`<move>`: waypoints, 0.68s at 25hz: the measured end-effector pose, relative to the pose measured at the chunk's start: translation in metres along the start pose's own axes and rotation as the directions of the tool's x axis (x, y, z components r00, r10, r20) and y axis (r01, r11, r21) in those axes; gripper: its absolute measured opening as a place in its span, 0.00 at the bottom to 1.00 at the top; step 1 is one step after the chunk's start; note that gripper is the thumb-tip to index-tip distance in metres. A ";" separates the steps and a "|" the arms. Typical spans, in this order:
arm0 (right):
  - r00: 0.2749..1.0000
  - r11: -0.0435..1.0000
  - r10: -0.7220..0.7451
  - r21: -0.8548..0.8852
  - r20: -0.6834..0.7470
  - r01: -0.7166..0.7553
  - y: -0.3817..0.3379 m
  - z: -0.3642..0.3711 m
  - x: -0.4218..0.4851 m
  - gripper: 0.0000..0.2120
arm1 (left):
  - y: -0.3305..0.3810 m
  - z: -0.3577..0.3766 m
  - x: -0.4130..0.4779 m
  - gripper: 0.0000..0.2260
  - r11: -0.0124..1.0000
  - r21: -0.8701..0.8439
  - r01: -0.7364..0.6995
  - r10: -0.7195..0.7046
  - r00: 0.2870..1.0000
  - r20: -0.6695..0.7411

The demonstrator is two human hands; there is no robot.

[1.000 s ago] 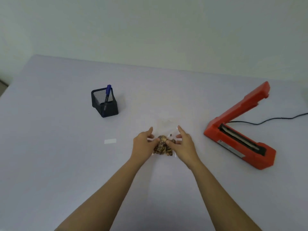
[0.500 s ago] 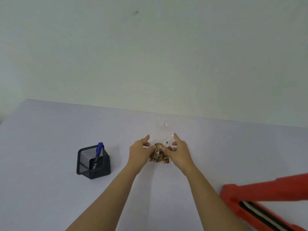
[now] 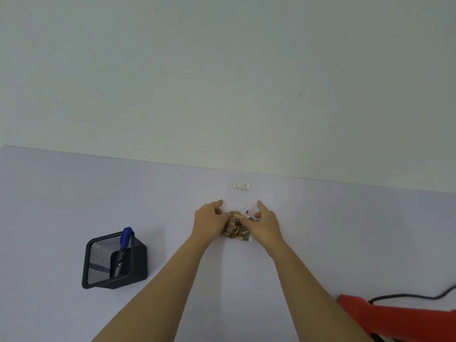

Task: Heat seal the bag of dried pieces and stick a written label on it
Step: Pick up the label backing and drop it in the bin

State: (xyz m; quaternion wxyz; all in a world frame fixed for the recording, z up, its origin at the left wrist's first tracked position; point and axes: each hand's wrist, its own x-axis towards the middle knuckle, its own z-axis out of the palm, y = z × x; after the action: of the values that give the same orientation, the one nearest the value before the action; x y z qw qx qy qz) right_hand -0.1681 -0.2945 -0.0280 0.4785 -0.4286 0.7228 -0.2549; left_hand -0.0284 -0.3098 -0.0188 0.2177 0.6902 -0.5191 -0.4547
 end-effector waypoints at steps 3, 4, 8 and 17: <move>0.991 0.975 -0.073 -0.217 -0.112 0.047 0.000 -0.002 -0.005 0.35 | 0.002 -0.002 -0.009 0.16 0.986 0.158 -0.060 0.061 0.998 0.001; 0.968 0.948 -0.169 -0.300 -0.185 0.108 0.000 -0.002 -0.012 0.31 | 0.002 -0.003 -0.015 0.18 0.973 0.216 -0.080 0.084 0.996 -0.010; 0.816 0.790 -0.548 -0.435 -0.186 0.432 0.005 0.020 -0.052 0.18 | 0.005 -0.022 -0.067 0.24 0.934 0.292 -0.204 0.270 0.941 -0.206; 0.840 0.552 -0.494 -0.665 0.226 0.503 0.073 0.085 -0.104 0.33 | -0.066 -0.117 -0.135 0.47 0.936 0.270 0.226 -0.038 0.827 -0.561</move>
State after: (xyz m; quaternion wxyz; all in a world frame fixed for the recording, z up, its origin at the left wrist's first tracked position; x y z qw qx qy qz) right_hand -0.0999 -0.1643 -0.0702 0.1914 -0.7653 0.6090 -0.0829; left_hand 0.0996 -0.1820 0.0417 0.2076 0.8520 -0.4529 -0.1607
